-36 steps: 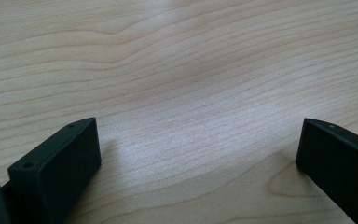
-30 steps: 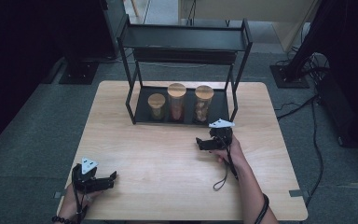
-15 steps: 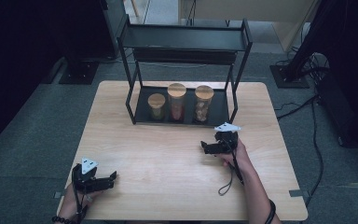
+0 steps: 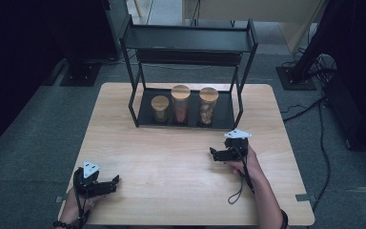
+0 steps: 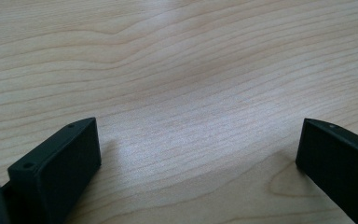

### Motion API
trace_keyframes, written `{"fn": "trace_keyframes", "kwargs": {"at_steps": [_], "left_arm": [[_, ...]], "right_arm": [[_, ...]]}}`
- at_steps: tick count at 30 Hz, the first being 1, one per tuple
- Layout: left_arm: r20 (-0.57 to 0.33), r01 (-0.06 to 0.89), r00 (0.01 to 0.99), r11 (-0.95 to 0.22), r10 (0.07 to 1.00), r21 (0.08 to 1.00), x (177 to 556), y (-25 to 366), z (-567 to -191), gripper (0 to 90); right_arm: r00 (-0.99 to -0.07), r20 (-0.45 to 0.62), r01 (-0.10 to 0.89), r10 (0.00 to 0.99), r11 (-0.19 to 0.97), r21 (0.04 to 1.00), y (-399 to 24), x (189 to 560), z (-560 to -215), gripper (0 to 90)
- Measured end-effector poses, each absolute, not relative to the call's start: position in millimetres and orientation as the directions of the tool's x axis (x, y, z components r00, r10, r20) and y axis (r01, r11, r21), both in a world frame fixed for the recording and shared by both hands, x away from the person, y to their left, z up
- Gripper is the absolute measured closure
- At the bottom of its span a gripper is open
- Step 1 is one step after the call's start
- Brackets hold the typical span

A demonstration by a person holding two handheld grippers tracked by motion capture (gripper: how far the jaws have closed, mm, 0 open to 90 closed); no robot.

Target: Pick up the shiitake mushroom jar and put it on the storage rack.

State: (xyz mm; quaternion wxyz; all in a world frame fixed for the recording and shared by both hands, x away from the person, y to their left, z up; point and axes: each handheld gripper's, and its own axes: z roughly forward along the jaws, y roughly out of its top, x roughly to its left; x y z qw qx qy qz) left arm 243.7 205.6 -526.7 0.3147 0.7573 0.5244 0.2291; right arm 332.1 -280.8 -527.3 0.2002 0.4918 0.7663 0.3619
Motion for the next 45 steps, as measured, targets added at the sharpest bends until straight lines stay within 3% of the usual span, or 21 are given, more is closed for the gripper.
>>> {"fn": "trace_keyframes", "kwargs": {"at_steps": [45], "left_arm": [[0.017,0.651,0.342,-0.250,0.940,0.717,243.5,205.4,-526.7,0.0]], "right_arm": [[-0.343,0.046,0.639,0.938,0.197,0.744,-352.5,284.6,-530.7,0.0]]}}
